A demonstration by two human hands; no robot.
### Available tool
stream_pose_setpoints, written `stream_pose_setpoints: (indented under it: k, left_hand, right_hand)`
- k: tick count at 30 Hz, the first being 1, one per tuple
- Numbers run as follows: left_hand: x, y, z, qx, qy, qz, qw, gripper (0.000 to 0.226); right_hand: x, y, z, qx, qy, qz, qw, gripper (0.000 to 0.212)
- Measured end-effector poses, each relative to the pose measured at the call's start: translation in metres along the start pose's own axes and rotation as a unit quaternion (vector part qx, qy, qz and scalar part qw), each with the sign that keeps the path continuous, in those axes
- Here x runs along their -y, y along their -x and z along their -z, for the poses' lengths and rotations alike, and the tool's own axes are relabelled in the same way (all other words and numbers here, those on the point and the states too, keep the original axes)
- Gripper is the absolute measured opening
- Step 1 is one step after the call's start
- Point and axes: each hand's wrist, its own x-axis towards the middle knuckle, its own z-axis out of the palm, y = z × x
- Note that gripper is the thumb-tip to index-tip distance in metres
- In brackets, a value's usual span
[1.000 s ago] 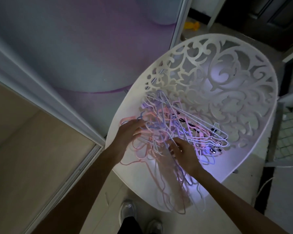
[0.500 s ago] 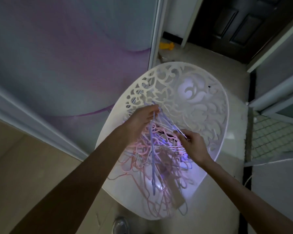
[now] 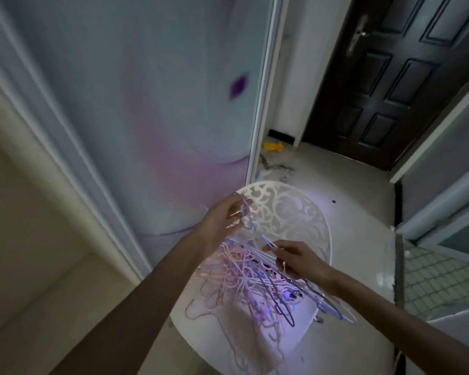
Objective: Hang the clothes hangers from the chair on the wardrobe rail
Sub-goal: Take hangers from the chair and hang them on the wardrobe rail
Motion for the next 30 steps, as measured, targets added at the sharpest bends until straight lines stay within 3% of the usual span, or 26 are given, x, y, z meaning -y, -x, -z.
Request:
stream_pose_setpoints:
  k: [8,16,21,26,30]
  left_hand:
    - [-0.019,0.132,0.043,-0.137,-0.009,-0.1,0.985,0.02]
    - [-0.027,0.257,0.143,-0.262,0.059,-0.147,0.952,0.023]
    - [-0.057,0.317,0.206,-0.325,0.048,-0.162,0.931,0.024]
    - [-0.104,0.368,0.263,-0.374,0.039,-0.195,0.906,0.024]
    - [-0.144,0.403,0.311,-0.398,0.005,-0.221,0.89,0.024]
  right_hand:
    - [0.079,0.051,-0.062,0.152,0.042,0.014,0.987,0.024]
    - [0.138,0.071,-0.165,0.252,0.051,0.047,0.965,0.018]
    - [0.193,0.064,-0.231,0.216,0.198,0.177,0.94,0.023]
    - [0.252,0.054,-0.301,0.202,0.248,0.233,0.918,0.023]
    - [0.296,0.04,-0.353,0.124,0.294,0.297,0.9,0.024]
